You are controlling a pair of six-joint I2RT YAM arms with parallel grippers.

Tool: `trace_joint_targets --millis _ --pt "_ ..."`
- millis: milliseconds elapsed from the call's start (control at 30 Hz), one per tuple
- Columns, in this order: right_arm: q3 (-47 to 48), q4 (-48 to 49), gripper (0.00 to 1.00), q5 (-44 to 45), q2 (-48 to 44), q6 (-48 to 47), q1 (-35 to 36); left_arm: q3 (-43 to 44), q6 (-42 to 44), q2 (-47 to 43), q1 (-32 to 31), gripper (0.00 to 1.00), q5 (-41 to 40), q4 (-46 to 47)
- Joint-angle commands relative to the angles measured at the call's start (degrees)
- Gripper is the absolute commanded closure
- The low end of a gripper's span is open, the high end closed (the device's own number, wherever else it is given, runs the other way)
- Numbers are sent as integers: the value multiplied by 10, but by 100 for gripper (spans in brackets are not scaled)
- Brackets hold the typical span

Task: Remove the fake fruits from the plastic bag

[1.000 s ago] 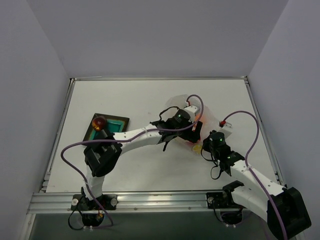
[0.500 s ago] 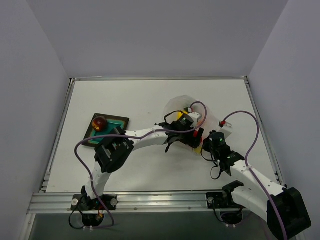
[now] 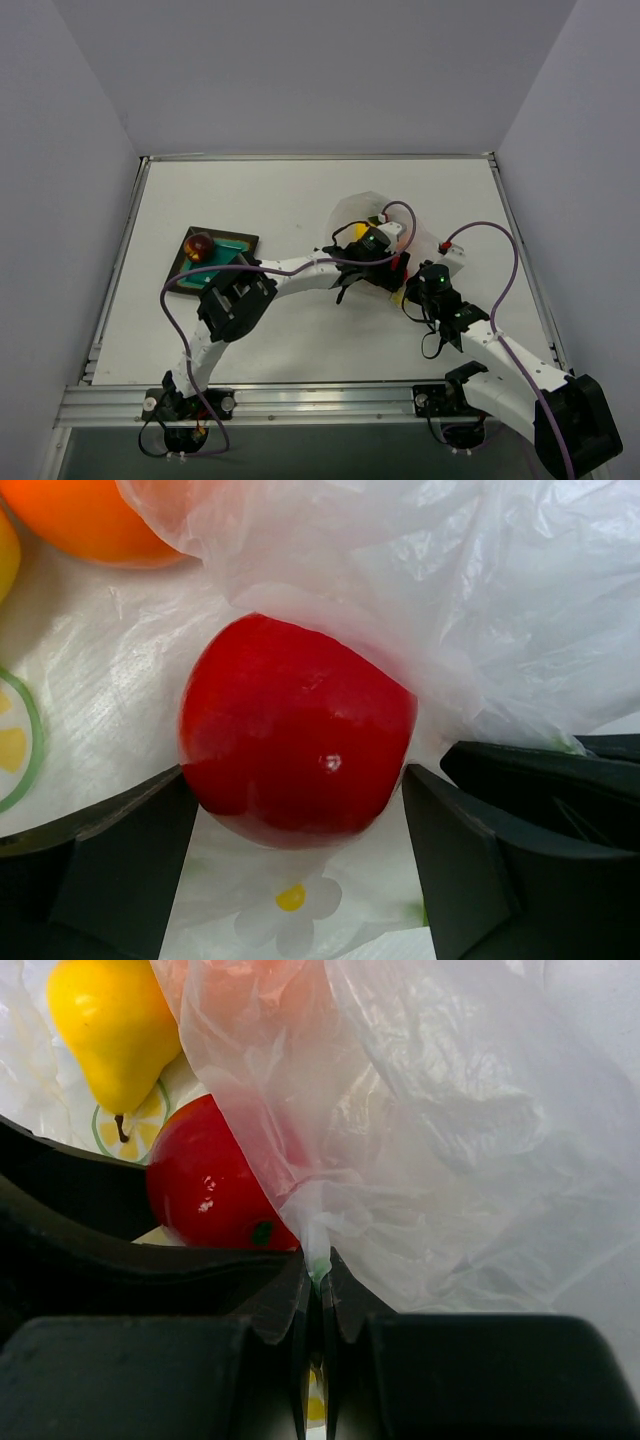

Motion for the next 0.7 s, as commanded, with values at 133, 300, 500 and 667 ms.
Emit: trace_joint_targets --millis 133,300,500,667 --pt "-5 12 100 10 -9 -2 7 -11 5 -46 6 47 -19 67" --pt "-5 10 100 12 -12 0 8 -43 6 -86 6 48 -25 88" --pt "-8 5 100 15 -20 1 9 -41 2 -88 7 15 -3 80" --pt "-7 6 100 17 -18 2 9 -53 0 -98 6 16 -3 104"
